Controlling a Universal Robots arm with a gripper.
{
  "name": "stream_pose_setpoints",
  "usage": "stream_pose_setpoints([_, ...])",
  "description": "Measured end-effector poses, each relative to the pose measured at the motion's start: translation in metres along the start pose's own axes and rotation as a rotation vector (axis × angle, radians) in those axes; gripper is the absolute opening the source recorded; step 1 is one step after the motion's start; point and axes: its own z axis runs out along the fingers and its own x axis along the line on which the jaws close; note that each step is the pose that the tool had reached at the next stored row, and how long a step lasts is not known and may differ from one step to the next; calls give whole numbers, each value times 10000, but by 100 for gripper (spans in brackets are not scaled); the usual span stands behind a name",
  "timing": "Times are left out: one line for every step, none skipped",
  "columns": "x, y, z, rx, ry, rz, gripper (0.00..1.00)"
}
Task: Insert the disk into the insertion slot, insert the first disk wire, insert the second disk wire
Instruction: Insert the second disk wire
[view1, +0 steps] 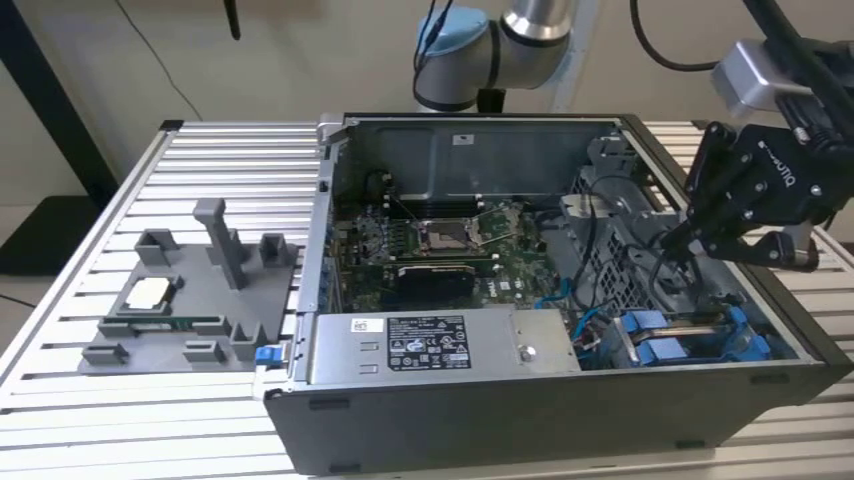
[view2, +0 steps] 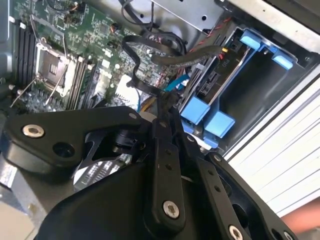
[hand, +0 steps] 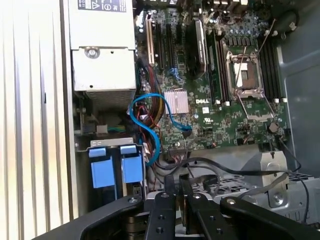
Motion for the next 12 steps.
stream_pose_setpoints([8,3,-1,25,4,-13,16])
stream_pose_setpoints([17,6,-2,48,10,-24,16])
stream_pose_setpoints([24,9,-4,70,18,-35,16])
stream_pose_setpoints([30,14,-4,100,29,-47,16])
stream_pose_setpoints([33,20,-4,131,59,-57,16])
stream_pose_setpoints([35,25,-3,161,115,-60,16])
stream_pose_setpoints([36,33,-1,200,219,-61,16])
stream_pose_setpoints([37,42,0,243,348,-57,16])
stream_pose_setpoints([38,51,1,291,477,-56,16])
stream_pose_setpoints([39,61,3,343,611,-55,16])
stream_pose_setpoints([39,67,6,397,701,-64,16])
stream_pose_setpoints([35,72,13,469,749,-88,16])
